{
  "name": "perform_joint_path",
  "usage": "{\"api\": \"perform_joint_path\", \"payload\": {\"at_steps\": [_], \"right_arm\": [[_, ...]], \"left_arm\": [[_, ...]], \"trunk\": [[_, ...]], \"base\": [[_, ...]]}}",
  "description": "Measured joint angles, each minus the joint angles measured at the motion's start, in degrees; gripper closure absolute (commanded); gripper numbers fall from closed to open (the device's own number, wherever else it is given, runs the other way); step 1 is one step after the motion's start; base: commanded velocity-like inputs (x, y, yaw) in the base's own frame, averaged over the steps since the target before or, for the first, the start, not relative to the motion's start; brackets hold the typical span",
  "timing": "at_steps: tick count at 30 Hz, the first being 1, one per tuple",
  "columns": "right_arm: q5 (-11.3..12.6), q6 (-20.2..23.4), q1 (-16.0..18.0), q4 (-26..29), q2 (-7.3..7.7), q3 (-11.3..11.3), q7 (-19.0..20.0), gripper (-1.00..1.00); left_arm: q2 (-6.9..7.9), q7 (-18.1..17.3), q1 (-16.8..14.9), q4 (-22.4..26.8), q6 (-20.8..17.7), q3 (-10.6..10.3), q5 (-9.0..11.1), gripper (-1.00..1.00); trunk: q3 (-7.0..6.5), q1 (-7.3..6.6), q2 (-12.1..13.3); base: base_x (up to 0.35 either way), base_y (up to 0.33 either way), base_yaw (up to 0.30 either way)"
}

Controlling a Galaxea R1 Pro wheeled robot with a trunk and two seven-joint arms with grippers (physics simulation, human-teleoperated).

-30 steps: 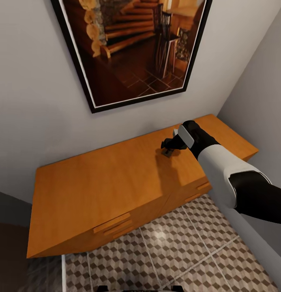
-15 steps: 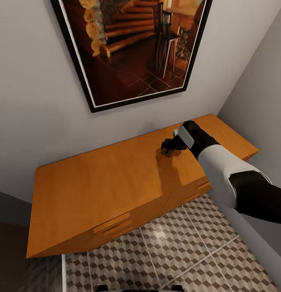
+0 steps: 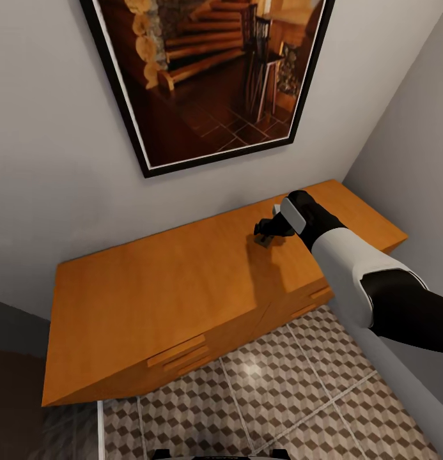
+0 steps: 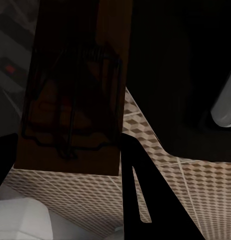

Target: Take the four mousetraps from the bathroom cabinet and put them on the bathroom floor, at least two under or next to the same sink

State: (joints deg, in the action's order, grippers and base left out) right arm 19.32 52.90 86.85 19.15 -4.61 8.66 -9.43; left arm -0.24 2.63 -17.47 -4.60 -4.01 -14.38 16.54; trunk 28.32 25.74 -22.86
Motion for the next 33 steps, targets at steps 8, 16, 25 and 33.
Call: {"api": "perform_joint_path", "payload": {"at_steps": [8,16,25,33], "right_arm": [[0.12,0.0,0.0,0.02,0.0,-0.03,0.0,-1.0],[-0.83,0.09,0.0,-0.14,0.04,0.12,-0.07,1.0],[0.03,0.04,0.01,-0.05,0.0,-0.2,0.12,1.0],[0.18,0.02,0.01,-0.03,0.03,-0.22,0.12,1.0]], "left_arm": [[0.0,0.0,-0.01,0.0,0.0,0.0,0.0,1.0],[0.0,0.0,-0.01,0.01,0.0,0.0,0.0,1.0],[0.0,0.0,0.01,0.0,0.0,0.0,0.0,1.0],[0.0,0.0,0.01,0.0,0.0,0.0,0.0,1.0]], "trunk": [[0.0,0.0,0.0],[0.0,0.0,0.0],[0.0,-0.01,-0.01],[0.0,-0.01,-0.01]], "base": [[0.0,0.0,0.0],[0.0,0.0,0.0],[0.0,0.0,0.0],[0.0,0.0,0.0]]}}
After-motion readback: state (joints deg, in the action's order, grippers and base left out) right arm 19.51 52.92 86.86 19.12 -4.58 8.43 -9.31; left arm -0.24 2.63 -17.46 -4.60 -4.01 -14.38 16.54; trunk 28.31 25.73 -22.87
